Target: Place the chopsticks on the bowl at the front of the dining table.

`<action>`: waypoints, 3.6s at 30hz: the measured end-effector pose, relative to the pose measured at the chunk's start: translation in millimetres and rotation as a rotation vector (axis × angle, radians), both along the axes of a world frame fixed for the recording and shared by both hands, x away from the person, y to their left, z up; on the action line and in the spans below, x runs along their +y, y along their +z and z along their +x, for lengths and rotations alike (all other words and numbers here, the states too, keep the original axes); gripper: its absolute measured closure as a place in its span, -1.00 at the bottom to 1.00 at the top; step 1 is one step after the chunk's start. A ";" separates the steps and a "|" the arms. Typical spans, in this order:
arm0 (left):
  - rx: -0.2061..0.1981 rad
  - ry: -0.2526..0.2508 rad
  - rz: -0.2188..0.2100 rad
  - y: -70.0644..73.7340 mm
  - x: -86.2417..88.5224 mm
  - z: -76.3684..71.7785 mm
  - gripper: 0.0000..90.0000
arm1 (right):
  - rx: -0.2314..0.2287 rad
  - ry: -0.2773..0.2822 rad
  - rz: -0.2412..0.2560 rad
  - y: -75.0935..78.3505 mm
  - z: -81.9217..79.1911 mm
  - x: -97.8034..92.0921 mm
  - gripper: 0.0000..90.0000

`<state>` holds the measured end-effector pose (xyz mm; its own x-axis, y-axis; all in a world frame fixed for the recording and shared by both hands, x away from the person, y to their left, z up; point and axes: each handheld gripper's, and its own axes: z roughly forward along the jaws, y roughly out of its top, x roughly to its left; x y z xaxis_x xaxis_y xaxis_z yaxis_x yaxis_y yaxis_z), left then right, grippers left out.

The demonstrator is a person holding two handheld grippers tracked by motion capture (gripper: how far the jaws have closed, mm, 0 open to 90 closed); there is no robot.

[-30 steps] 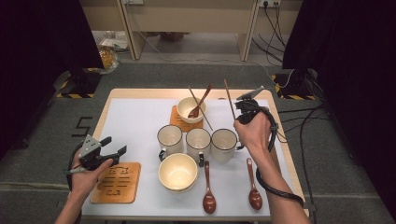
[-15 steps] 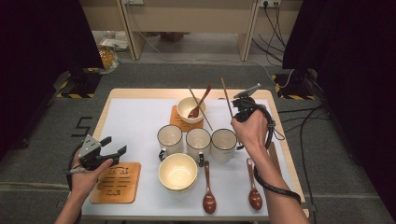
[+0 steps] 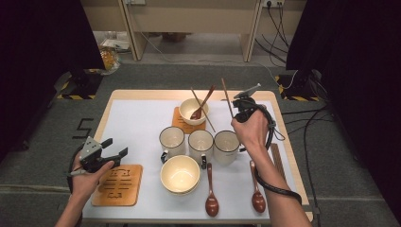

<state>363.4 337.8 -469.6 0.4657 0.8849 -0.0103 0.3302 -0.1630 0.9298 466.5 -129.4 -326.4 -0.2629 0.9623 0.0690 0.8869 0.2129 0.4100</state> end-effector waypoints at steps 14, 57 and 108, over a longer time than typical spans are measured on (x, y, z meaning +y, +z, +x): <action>0.000 0.000 0.002 0.2 0.2 0.0 -0.49 | -0.009 0.004 0.003 0.4 4.6 5.0 0.91; -0.002 0.003 -0.007 0.7 0.7 0.3 -0.49 | -0.035 0.018 0.017 5.6 20.9 22.1 0.91; -0.007 0.003 -0.009 1.8 0.9 0.0 -0.49 | -0.047 0.025 0.032 2.3 37.6 31.2 0.91</action>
